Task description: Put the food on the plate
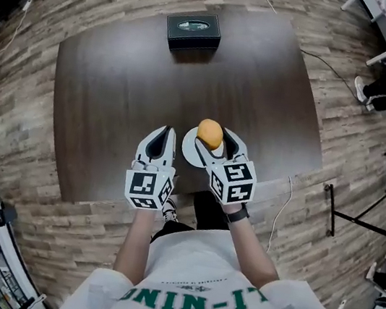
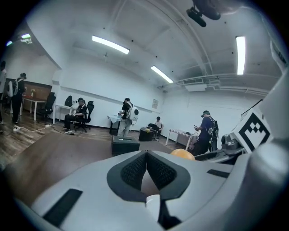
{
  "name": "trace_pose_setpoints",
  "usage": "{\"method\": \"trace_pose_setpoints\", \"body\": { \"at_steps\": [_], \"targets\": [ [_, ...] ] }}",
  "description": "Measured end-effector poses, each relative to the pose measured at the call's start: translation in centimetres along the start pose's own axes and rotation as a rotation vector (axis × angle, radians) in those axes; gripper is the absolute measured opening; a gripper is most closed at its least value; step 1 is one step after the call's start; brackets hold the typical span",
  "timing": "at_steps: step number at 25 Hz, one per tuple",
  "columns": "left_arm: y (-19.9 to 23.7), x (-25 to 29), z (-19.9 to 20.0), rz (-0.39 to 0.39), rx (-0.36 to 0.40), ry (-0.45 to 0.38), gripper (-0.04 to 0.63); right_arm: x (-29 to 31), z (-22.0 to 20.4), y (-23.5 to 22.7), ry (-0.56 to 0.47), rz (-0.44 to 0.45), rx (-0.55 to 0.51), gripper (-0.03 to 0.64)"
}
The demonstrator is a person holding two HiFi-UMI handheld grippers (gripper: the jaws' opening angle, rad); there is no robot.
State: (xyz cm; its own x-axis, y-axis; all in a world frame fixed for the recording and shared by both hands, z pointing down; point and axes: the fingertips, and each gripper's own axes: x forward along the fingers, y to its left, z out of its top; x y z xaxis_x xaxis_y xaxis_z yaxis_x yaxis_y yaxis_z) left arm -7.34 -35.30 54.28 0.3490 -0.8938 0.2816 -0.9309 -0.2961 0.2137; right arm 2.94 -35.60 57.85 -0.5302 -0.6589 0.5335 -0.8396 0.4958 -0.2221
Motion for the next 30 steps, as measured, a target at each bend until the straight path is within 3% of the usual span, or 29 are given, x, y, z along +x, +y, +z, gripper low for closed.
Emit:
{"method": "trace_pose_setpoints", "body": {
  "at_steps": [7, 11, 19, 30],
  "targets": [
    [0.9, 2.6, -4.1, 0.025, 0.026, 0.072, 0.015, 4.4, -5.4, -2.2, 0.134, 0.011, 0.032, 0.316],
    [1.2, 3.8, -5.7, 0.035, 0.018, 0.087, 0.015, 6.9, -9.2, -3.2, 0.23, 0.025, 0.073, 0.316],
    [1.8, 5.6, -8.0, 0.031, 0.016, 0.091, 0.015, 9.8, -14.4, -3.7, 0.356, 0.031, 0.057, 0.316],
    [2.7, 5.2, -9.3, 0.051, -0.026, 0.095, 0.015, 11.4, -16.0, -3.3, 0.419, -0.015, -0.015, 0.339]
  ]
}}
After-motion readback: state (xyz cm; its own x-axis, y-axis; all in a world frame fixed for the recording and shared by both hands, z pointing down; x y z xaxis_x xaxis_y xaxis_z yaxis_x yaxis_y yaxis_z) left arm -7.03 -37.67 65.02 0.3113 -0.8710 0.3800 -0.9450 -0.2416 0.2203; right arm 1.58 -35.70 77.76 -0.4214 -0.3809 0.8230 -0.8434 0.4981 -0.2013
